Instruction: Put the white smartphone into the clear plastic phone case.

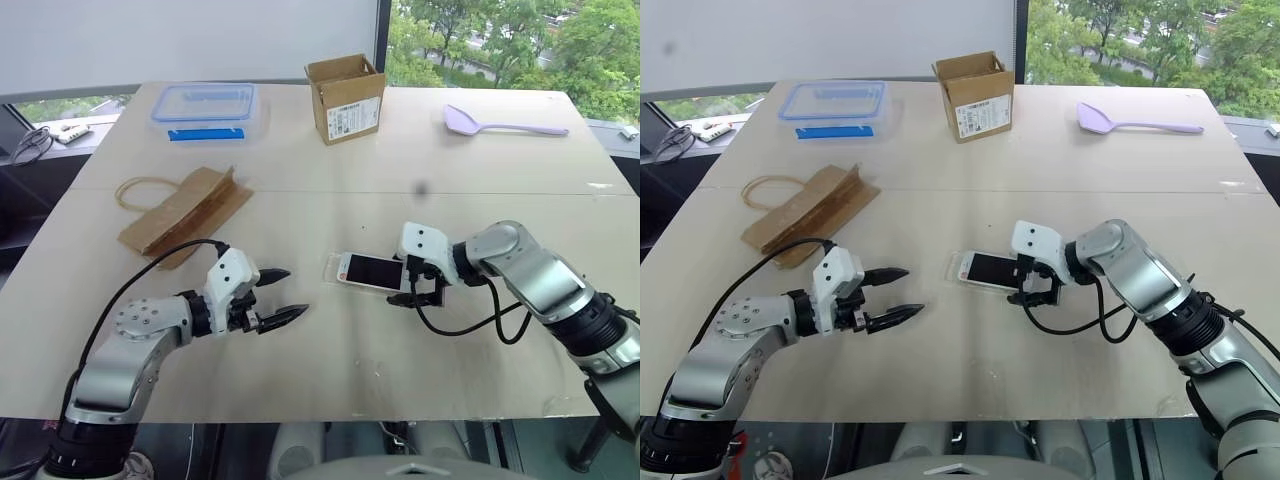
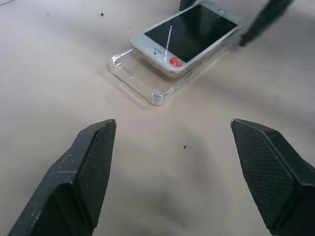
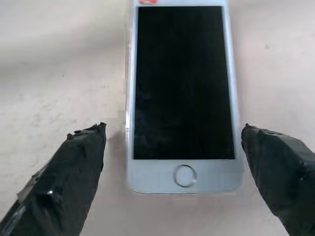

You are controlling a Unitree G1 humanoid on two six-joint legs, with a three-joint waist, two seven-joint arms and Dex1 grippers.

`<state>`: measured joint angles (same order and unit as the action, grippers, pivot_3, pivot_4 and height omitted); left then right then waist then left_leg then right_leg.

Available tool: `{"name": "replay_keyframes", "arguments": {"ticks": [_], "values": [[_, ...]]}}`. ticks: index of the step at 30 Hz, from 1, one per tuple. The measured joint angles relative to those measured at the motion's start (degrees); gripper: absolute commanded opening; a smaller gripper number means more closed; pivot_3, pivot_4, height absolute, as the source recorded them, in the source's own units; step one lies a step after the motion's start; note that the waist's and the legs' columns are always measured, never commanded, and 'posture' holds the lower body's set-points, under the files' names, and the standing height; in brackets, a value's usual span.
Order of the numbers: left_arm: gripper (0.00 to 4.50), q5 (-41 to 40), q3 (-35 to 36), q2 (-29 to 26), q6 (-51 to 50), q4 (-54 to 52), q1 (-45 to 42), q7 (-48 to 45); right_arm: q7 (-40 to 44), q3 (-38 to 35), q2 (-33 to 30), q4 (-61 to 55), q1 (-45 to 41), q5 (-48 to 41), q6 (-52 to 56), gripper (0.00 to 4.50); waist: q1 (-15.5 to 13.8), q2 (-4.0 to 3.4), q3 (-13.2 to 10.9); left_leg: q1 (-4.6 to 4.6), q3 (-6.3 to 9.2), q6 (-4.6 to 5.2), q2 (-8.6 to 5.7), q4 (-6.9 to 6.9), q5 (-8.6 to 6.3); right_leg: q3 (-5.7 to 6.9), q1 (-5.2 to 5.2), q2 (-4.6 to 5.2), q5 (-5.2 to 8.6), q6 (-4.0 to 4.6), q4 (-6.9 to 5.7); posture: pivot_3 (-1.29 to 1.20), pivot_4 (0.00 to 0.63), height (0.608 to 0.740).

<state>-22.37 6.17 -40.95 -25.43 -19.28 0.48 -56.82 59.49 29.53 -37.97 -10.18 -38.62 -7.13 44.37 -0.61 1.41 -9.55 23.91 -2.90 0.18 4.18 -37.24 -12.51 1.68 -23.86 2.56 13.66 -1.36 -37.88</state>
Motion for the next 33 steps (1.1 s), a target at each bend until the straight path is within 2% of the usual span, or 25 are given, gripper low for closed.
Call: {"name": "replay_keyframes", "arguments": {"ticks": [5, 6, 8, 11, 15, 17, 20, 33], "values": [[3.82, 0.42, -0.41, 0.39, 0.95, 0.89, -0.02, 0.85, -0.74, -3.92, -0.32, -2.68, 0.22, -1.5, 1.76, 4.44, -0.02, -0.01, 0.0, 0.0, 0.0, 0.0, 0.0, 0.0, 0.0, 0.0, 0.0, 0.0, 0.0, 0.0, 0.0, 0.0, 0.15, 0.74], [3.82, 0.47, -0.68, 0.6, 0.95, 0.98, -0.09, 1.08, -0.95, -5.57, -0.38, -3.69, 0.22, -2.55, 2.76, 4.22, -0.03, -0.01, 0.0, 0.0, 0.0, 0.0, 0.0, 0.0, 0.0, 0.0, 0.0, 0.0, 0.0, 0.0, 0.0, 0.0, 0.15, 0.74], [3.82, 0.53, -1.31, 1.11, 0.95, 1.21, -0.3, 1.78, -1.26, -8.82, -0.09, -6.12, 0.08, -4.89, 5.19, 3.55, -0.04, 0.0, 0.0, 0.0, 0.01, 0.0, 0.0, 0.01, 0.0, 0.0, 0.0, 0.0, 0.0, -0.01, 0.0, 0.0, 0.15, 0.74], [3.82, 0.53, -1.82, 1.44, 0.91, 1.94, -1.14, 2.44, -1.95, -10.49, 1.33, -8.05, 0.06, -7.17, 7.18, 2.25, 0.04, 0.0, 0.0, -0.01, 0.02, 0.0, 0.01, 0.03, 0.0, 0.01, 0.0, -0.01, -0.01, -0.01, -0.01, 0.0, 0.15, 0.74], [3.82, 0.51, -2.38, 2.34, 0.73, 2.49, -3.5, 3.6, -6.59, -9.43, 9.26, -5.14, -0.07, -6.86, 6.38, 0.21, 0.37, 0.0, 0.0, -0.02, 0.02, 0.0, 0.02, 0.02, 0.0, 0.0, 0.01, -0.04, -0.03, -0.05, -0.03, 0.0, 0.15, 0.74], [3.82, 0.5, -2.51, 2.57, 0.42, 2.55, -4.14, 4.23, -10.15, -7.7, 13.52, -0.12, -0.22, -4.71, 3.79, 0.09, 0.59, -0.01, 0.0, -0.01, 0.01, 0.0, 0.01, 0.02, 0.0, -0.01, 0.0, -0.03, -0.08, -0.13, -0.03, 0.0, 0.15, 0.74], [3.82, 0.51, -2.53, 2.77, -0.18, 2.57, -4.25, 5.07, -13.82, -6.03, 16.68, 6.75, -0.21, -1.72, 0.36, 0.09, 0.64, -0.01, 0.0, 0.02, 0.01, 0.0, 0.0, 0.02, 0.0, 0.0, 0.0, -0.02, -0.1, -0.15, -0.01, 0.0, 0.15, 0.74], [3.82, 0.86, -3.82, 3.05, -1.67, 2.56, -4.14, 8.25, -13.15, -0.2, 17.75, 8.58, 0.57, 3.51, -6.47, 0.09, 1.45, -0.01, 0.06, -0.1, 0.02, 0.0, 0.01, 0.07, 0.0, -0.01, 0.03, -0.04, -0.09, -0.15, -0.05, 0.0, 0.15, 0.74]]}}
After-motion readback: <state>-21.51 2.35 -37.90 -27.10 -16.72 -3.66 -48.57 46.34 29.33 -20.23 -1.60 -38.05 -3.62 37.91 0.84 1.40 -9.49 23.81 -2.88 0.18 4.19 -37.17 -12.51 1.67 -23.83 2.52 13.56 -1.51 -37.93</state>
